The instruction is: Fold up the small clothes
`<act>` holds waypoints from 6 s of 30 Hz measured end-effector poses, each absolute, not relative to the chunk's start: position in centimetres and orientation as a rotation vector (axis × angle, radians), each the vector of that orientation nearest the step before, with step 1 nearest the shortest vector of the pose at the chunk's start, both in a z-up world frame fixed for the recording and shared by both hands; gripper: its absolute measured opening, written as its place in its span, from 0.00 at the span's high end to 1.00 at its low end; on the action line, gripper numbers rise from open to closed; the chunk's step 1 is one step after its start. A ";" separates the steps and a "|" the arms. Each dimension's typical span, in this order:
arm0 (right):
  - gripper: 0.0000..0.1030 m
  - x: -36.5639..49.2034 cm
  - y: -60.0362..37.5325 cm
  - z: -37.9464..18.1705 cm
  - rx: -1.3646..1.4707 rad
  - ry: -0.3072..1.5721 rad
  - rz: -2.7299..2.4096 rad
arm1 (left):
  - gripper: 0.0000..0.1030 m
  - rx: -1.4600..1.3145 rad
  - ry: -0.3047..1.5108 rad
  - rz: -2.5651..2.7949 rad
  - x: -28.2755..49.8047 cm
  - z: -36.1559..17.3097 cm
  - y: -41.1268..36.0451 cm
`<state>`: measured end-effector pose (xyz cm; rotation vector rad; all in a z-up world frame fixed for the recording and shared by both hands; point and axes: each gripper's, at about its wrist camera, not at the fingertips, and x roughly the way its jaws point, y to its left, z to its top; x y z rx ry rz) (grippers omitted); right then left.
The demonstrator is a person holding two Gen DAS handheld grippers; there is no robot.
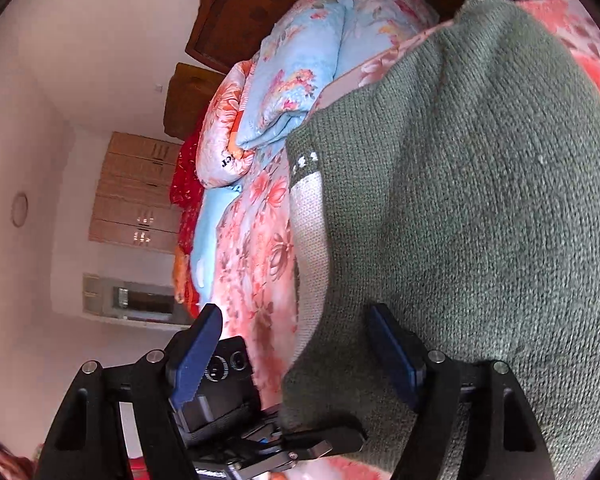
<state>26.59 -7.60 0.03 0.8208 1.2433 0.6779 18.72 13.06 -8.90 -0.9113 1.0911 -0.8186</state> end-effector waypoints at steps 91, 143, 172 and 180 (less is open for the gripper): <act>0.47 17.8 -23.7 -3.0 0.701 1.324 0.621 | 0.00 -0.355 0.863 -0.502 14.1 4.0 12.8; 0.08 20.5 -18.3 6.7 0.415 0.938 0.471 | 0.00 0.008 0.914 -0.132 23.2 3.5 3.4; 0.11 1.3 -31.4 9.1 0.260 0.950 -0.124 | 0.00 0.127 0.950 -0.163 8.7 4.2 -2.2; 0.11 -1.7 -29.2 7.6 0.283 0.971 -0.099 | 0.00 0.098 1.013 -0.146 7.7 1.8 -1.9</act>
